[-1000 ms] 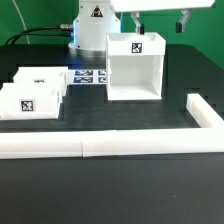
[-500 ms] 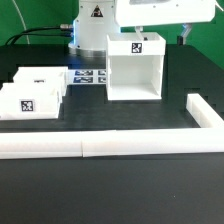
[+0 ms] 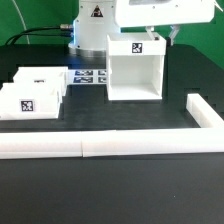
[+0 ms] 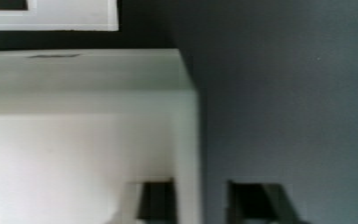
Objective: Assemble drawer
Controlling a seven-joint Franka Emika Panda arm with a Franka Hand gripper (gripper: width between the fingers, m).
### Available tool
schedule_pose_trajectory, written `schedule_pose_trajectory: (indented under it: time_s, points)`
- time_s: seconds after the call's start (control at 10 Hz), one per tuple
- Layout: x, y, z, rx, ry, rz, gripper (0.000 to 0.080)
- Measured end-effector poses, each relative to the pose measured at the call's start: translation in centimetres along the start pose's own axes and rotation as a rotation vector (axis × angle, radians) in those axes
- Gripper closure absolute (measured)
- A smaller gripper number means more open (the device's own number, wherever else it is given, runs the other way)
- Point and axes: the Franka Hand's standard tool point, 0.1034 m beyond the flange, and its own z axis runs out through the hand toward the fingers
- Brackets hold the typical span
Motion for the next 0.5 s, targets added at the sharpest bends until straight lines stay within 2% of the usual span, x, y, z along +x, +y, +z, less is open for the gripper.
schedule_pose_trajectory:
  time_s: [0.5]
  points:
    - [0.0, 0.0, 0.0, 0.0, 0.0, 0.0, 0.0763]
